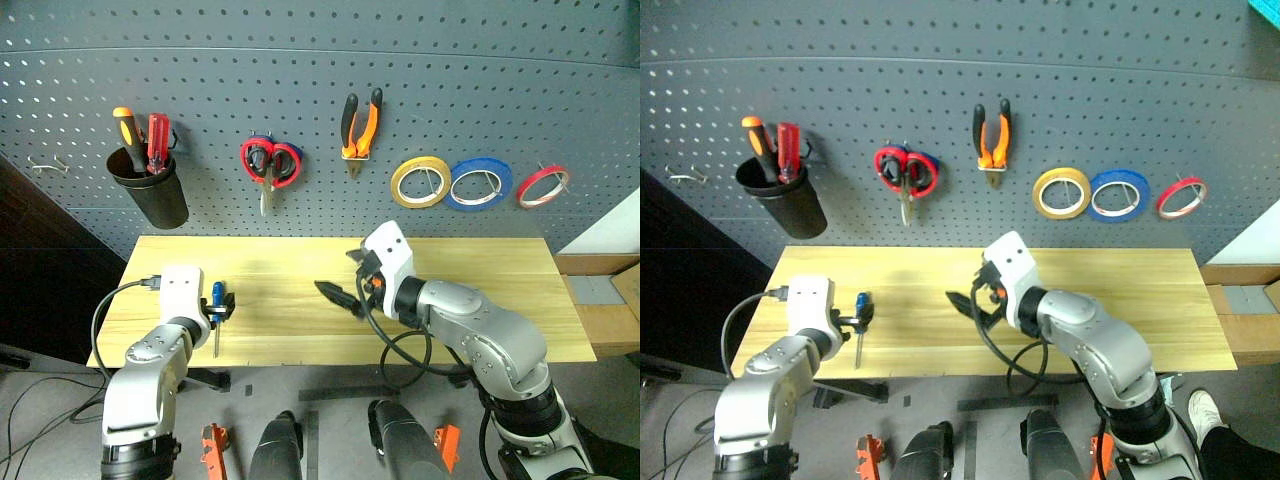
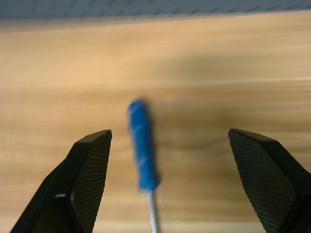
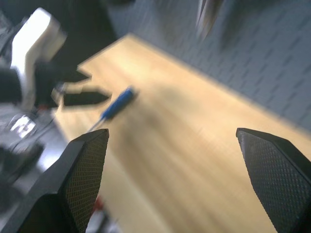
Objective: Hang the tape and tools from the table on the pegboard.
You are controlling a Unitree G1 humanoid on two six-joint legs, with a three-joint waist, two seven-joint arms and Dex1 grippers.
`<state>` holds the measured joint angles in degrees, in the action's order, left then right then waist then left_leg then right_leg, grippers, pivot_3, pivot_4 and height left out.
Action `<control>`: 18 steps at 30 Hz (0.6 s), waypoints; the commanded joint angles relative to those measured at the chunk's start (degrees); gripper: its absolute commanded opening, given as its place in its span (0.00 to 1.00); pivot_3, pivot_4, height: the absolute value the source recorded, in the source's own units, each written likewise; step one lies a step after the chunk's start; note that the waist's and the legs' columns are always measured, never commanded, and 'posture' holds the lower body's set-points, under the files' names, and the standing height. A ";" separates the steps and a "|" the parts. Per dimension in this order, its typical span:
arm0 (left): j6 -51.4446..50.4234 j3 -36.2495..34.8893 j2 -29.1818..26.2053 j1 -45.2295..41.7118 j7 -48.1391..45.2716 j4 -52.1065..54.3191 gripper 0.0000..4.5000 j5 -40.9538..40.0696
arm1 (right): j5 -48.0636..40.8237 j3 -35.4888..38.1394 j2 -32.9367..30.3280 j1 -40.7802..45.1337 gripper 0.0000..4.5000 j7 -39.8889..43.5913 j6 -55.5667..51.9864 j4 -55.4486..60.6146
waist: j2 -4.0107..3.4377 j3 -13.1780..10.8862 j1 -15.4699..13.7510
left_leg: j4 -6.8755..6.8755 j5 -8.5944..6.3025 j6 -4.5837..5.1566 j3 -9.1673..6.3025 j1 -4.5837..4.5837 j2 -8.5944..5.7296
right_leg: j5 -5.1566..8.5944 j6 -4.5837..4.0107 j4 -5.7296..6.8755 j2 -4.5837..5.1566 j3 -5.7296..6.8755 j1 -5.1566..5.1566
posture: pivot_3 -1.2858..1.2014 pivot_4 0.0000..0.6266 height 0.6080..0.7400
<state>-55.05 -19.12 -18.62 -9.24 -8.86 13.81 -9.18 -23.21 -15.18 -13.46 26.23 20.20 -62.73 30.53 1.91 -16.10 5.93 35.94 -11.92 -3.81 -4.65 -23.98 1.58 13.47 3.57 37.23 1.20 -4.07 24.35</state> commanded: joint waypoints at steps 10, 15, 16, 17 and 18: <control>4.02 1.93 -2.12 -11.07 2.26 -25.50 0.90 2.35 | -4.44 -1.33 -0.37 3.82 1.00 2.27 -6.09 2.71 | 0.02 -0.30 -0.76 | -0.11 -0.01 -0.01 0.00 -0.02 0.00 | 0.00 0.00 -0.07 0.00 0.02 0.03 | 0.47 0.51 1.00; 7.38 2.48 -2.68 -14.58 2.55 -33.44 0.86 2.51 | -5.26 -3.70 -1.72 4.43 1.00 4.57 -5.08 3.70 | -0.01 -0.38 -0.81 | -0.16 -0.03 -0.04 -0.01 -0.04 0.01 | 0.00 0.00 -0.12 0.00 0.03 0.06 | 0.46 0.52 1.00; 7.91 2.53 -2.79 -15.00 2.60 -34.41 0.82 2.48 | -5.21 -4.22 -2.10 4.59 1.00 5.09 -4.48 3.83 | -0.04 -0.40 -0.80 | -0.16 -0.03 -0.04 -0.01 -0.04 0.01 | 0.00 0.00 -0.12 0.00 0.03 0.05 | 0.46 0.52 1.00; 8.43 2.67 -2.91 -15.33 2.59 -35.16 0.77 2.50 | -4.99 -4.75 -2.49 4.80 1.00 5.58 -3.70 3.84 | -0.04 -0.41 -0.78 | -0.15 -0.03 -0.04 0.01 -0.04 0.01 | 0.00 0.00 -0.13 0.00 0.01 0.05 | 0.46 0.52 1.00; 8.81 2.80 -3.00 -15.58 2.49 -35.73 0.70 2.44 | -4.79 -5.16 -2.78 4.99 1.00 5.97 -2.79 3.72 | -0.04 -0.41 -0.77 | -0.15 -0.03 -0.05 0.01 -0.04 0.01 | 0.00 0.01 -0.13 0.01 0.01 0.05 | 0.46 0.51 1.00</control>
<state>-46.96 -16.50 -20.96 -25.10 -6.84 -20.42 -7.51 -27.74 -19.69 -15.98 30.19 24.95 -67.81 31.50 1.87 -16.51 5.16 35.80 -11.95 -3.86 -4.64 -24.01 1.59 13.48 3.58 37.11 1.21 -4.06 24.39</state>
